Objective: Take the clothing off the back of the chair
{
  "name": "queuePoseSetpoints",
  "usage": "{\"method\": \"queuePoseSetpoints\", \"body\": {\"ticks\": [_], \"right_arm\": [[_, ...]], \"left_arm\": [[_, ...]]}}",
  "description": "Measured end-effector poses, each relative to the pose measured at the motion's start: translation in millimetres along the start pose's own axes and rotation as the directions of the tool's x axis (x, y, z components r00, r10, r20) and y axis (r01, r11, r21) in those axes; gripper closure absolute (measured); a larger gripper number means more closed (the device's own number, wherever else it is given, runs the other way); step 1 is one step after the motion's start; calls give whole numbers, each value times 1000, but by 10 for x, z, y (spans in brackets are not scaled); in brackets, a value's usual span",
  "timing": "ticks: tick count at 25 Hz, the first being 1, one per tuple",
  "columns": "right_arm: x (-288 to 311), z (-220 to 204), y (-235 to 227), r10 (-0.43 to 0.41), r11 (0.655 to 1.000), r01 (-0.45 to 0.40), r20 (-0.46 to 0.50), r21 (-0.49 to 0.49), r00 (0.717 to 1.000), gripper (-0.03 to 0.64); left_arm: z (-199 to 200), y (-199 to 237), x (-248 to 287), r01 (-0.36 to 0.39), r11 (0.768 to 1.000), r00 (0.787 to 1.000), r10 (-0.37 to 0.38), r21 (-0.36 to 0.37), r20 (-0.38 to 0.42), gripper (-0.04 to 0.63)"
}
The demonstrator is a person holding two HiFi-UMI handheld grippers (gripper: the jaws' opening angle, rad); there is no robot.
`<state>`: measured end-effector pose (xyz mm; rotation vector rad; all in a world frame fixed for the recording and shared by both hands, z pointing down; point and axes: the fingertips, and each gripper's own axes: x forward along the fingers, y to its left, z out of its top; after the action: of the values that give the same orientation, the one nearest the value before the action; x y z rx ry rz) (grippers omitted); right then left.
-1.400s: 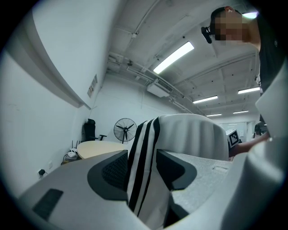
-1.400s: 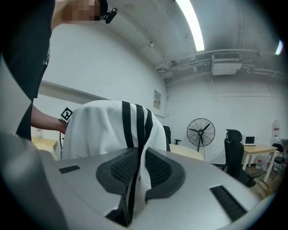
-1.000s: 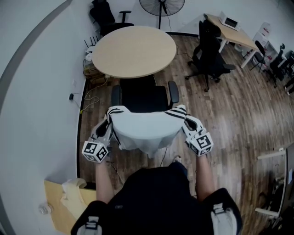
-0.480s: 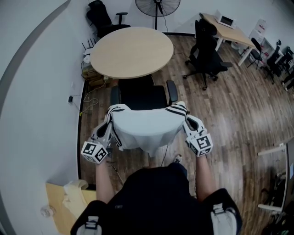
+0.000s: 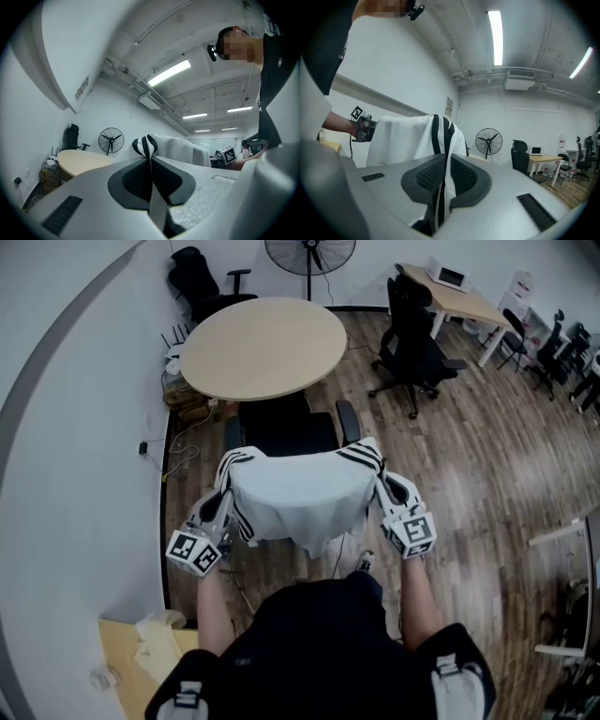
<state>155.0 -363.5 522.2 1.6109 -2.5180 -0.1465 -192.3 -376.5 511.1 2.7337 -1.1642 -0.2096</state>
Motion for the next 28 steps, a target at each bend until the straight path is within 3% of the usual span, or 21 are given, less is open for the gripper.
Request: {"method": "queuePoseSetpoints", "body": {"ticks": [18, 28], "right_arm": [[-434, -8, 184, -79, 997, 79, -8, 25, 997, 597], [-598, -179, 357, -71, 997, 72, -22, 37, 997, 597]], "left_arm": [[-5, -266, -279, 62, 998, 998, -62, 3, -14, 583], [-113, -323, -423, 72, 997, 997, -72, -9, -20, 583]]}}
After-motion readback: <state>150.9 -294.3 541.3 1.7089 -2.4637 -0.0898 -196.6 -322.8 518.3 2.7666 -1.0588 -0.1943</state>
